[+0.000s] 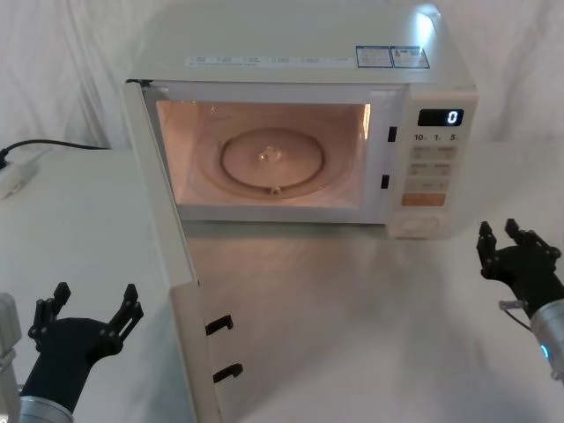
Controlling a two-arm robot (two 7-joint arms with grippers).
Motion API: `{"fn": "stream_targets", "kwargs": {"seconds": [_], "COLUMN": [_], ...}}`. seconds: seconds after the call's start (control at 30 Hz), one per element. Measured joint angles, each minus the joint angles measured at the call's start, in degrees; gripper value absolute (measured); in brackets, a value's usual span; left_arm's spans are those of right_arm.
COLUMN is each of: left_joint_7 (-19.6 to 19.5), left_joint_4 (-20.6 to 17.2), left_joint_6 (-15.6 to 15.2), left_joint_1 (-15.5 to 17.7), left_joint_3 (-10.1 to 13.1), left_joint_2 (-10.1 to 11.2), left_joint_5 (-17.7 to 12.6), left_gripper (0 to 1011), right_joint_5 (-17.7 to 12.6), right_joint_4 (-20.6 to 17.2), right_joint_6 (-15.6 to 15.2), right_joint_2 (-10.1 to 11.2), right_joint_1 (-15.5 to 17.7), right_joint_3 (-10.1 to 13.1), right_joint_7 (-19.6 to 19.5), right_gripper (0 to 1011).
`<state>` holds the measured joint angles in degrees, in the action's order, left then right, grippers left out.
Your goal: Press the button to open the microwave door with one hand; close the microwave door with the other hand.
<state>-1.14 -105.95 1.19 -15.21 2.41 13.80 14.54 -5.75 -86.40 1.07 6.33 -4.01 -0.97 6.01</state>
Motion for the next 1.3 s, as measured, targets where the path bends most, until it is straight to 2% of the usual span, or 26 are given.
{"fn": "stream_targets", "kwargs": {"seconds": [0.03, 0.07, 0.17, 0.27, 0.37, 0.5, 0.63, 0.7, 0.73, 1.3], "left_joint_7": [0.0, 0.0, 0.0, 0.0, 0.0, 0.0, 0.0, 0.0, 0.0, 0.0], "left_joint_4": [0.0, 0.0, 0.0, 0.0, 0.0, 0.0, 0.0, 0.0, 0.0, 0.0], "left_joint_6": [0.0, 0.0, 0.0, 0.0, 0.0, 0.0, 0.0, 0.0, 0.0, 0.0], "left_joint_1": [0.0, 0.0, 0.0, 0.0, 0.0, 0.0, 0.0, 0.0, 0.0, 0.0], "left_joint_3": [0.0, 0.0, 0.0, 0.0, 0.0, 0.0, 0.0, 0.0, 0.0, 0.0], "left_joint_2": [0.0, 0.0, 0.0, 0.0, 0.0, 0.0, 0.0, 0.0, 0.0, 0.0], "left_joint_5": [0.0, 0.0, 0.0, 0.0, 0.0, 0.0, 0.0, 0.0, 0.0, 0.0], "left_gripper": [1001, 1001, 1001, 1001, 1001, 1001, 1001, 1001, 1001, 1001], "right_joint_5": [-0.01, -0.03, -0.03, -0.04, -0.03, -0.04, -0.08, -0.24, -0.25, -0.21], "right_joint_4": [-0.03, -0.09, -0.11, -0.12, -0.1, 0.0, 0.21, 0.47, 0.49, 0.49], "right_joint_6": [0.07, 0.25, 0.47, 0.91, 1.14, 1.56, 1.85, 1.92, 1.92, 1.93], "right_joint_2": [0.01, 0.05, 0.05, -0.08, -0.16, -0.35, -0.56, -0.76, -0.78, -0.71], "right_joint_1": [0.12, 0.4, 0.78, 1.27, 1.51, 1.76, 1.93, 2.03, 2.04, 1.98], "right_joint_3": [0.16, 0.49, 0.95, 1.66, 2.05, 2.66, 3.05, 3.27, 3.29, 3.17], "right_joint_7": [-0.09, -0.34, -0.65, -1.1, -1.26, -1.36, -1.43, -1.45, -1.46, -1.46], "right_gripper": [379, 440, 499, 618, 671, 829, 932, 946, 1001, 1002]}}
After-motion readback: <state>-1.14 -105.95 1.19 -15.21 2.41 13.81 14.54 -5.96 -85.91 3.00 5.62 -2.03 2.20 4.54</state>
